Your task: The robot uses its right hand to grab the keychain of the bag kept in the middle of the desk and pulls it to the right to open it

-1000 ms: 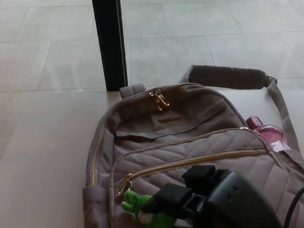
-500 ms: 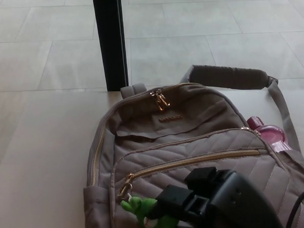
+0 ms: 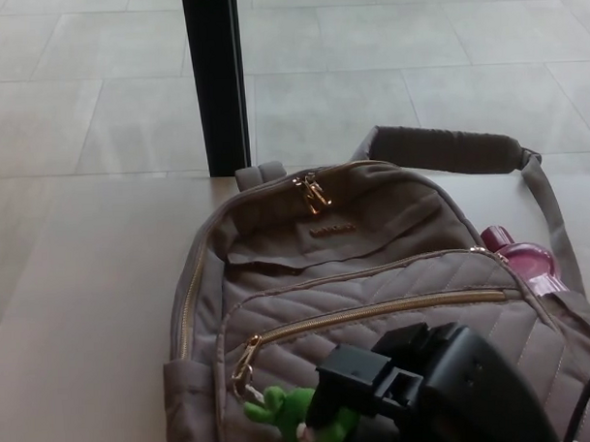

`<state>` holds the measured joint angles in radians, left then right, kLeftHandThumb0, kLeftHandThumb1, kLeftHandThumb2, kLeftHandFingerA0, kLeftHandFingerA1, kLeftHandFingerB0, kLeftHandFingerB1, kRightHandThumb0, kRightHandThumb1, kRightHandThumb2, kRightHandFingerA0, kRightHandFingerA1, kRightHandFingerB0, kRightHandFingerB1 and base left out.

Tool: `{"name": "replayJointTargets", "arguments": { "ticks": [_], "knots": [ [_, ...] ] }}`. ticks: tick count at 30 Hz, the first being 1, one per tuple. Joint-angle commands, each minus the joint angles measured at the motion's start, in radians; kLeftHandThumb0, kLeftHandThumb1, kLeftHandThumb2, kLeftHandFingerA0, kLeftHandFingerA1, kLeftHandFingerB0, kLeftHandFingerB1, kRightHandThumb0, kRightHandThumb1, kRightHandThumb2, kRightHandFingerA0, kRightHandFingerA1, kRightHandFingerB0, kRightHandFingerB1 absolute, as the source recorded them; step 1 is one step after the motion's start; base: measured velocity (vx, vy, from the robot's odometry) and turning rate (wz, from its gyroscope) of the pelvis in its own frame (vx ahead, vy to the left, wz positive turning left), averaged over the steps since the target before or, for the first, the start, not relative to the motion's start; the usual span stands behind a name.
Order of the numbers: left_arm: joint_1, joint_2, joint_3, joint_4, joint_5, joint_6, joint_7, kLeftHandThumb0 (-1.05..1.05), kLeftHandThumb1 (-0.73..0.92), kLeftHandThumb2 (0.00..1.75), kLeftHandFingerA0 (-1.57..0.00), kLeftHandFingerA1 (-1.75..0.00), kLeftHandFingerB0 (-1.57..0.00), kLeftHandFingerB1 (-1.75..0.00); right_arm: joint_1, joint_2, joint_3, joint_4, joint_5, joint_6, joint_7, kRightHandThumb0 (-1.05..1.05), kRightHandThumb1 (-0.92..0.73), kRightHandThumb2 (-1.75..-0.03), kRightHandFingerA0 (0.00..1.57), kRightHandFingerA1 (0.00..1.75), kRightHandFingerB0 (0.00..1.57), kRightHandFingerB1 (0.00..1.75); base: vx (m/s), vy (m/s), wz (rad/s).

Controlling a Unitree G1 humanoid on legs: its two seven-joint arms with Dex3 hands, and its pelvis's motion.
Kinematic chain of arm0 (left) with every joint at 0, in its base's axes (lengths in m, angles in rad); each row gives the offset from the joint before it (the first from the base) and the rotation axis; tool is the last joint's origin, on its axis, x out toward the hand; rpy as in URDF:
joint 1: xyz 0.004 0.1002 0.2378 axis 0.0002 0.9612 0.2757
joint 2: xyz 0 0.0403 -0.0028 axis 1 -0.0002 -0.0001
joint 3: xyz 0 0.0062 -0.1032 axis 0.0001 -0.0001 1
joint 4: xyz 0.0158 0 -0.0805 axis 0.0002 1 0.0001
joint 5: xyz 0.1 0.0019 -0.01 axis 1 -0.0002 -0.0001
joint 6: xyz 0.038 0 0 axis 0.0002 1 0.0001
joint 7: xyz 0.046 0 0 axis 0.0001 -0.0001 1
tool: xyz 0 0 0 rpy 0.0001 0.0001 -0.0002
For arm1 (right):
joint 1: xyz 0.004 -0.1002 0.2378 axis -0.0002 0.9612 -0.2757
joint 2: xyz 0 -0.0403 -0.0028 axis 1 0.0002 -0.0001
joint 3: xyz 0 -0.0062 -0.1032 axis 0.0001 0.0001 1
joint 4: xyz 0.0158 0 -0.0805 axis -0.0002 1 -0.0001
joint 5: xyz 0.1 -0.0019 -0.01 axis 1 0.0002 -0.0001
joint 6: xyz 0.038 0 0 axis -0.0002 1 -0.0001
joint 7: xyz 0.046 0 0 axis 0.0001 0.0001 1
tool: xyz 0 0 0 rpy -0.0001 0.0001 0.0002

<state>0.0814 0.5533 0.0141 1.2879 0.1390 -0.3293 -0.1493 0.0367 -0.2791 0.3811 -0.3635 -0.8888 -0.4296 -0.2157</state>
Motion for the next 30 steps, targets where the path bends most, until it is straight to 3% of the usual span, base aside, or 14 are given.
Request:
{"name": "replayJointTargets", "arguments": {
  "ticks": [1,3,5,8,16,19,23,24,29,30],
  "knots": [
    [0.003,0.018,0.004,0.003,0.007,-0.013,-0.002,-0.79,0.86,0.66,-0.79,-0.57,-0.67,-0.45,-0.007,0.004,-0.016,0.038,0.056,-0.054,-0.042,-0.39,-0.42,-1.34,1.09,1.75,0.72,1.72,0.0,0.0,0.0],
    [0.007,0.01,0.005,0.008,0.006,-0.006,0.002,-0.79,0.86,0.66,-0.79,-0.57,-0.67,-0.45,-0.006,0.016,-0.022,0.033,0.069,-0.044,-0.033,-0.42,-0.45,-1.39,1.07,1.75,0.7,1.74,0.0,0.0,0.0],
    [0.008,0.011,-0.003,0.011,0.016,-0.015,0.01,-0.78,0.87,0.66,-0.77,-0.56,-0.66,-0.45,-0.004,0.035,-0.031,0.021,0.082,-0.015,-0.014,-0.44,-0.51,-1.33,1.05,1.75,0.7,1.75,0.0,0.0,0.0],
    [0.007,0.011,-0.005,0.012,0.018,-0.015,0.01,-0.79,0.88,0.67,-0.78,-0.57,-0.67,-0.45,0.0,0.057,-0.041,0.008,0.084,0.005,0.0,-0.46,-0.49,-1.33,1.04,1.75,0.77,1.71,0.0,0.0,0.0],
    [0.018,0.003,-0.007,0.009,0.017,-0.024,0.018,-0.79,0.88,0.67,-0.77,-0.57,-0.65,-0.46,-0.006,0.098,-0.078,-0.017,0.133,0.038,0.04,-0.37,-0.44,-1.36,1.05,1.75,0.7,1.75,0.0,0.0,0.0],
    [0.016,0.001,-0.004,0.013,0.014,-0.021,0.016,-0.78,0.89,0.66,-0.78,-0.55,-0.65,-0.45,-0.045,0.086,-0.107,-0.011,0.134,0.024,0.031,-0.37,-0.52,-1.24,1.05,1.75,0.72,1.75,0.0,0.0,0.0],
    [0.017,0.002,-0.003,0.01,0.012,-0.022,0.015,-0.79,0.89,0.67,-0.78,-0.57,-0.65,-0.46,-0.091,0.056,-0.147,-0.004,0.155,0.019,0.055,-0.36,-0.46,-1.3,1.07,1.75,0.72,1.75,0.0,0.0,0.0],
    [0.016,0.004,-0.009,0.008,0.019,-0.021,0.016,-0.78,0.9,0.67,-0.76,-0.56,-0.65,-0.46,-0.125,0.024,-0.182,-0.016,0.149,0.026,0.076,-0.33,-0.4,-1.39,1.06,1.75,0.72,1.71,0.0,0.0,0.0],
    [0.017,0.007,-0.012,0.01,0.023,-0.025,0.02,-0.8,0.9,0.67,-0.77,-0.56,-0.65,-0.46,-0.188,-0.055,-0.219,-0.004,0.139,-0.002,0.107,-0.37,-0.42,-1.3,1.07,1.75,0.72,1.63,0.0,0.0,0.0],
    [0.017,0.006,-0.008,0.011,0.018,-0.021,0.019,-0.81,0.9,0.67,-0.77,-0.56,-0.65,-0.46,-0.196,-0.065,-0.222,0.004,0.142,-0.013,0.105,-0.39,-0.41,-1.3,1.07,1.75,0.72,1.68,0.0,0.0,0.0]
  ]
}}
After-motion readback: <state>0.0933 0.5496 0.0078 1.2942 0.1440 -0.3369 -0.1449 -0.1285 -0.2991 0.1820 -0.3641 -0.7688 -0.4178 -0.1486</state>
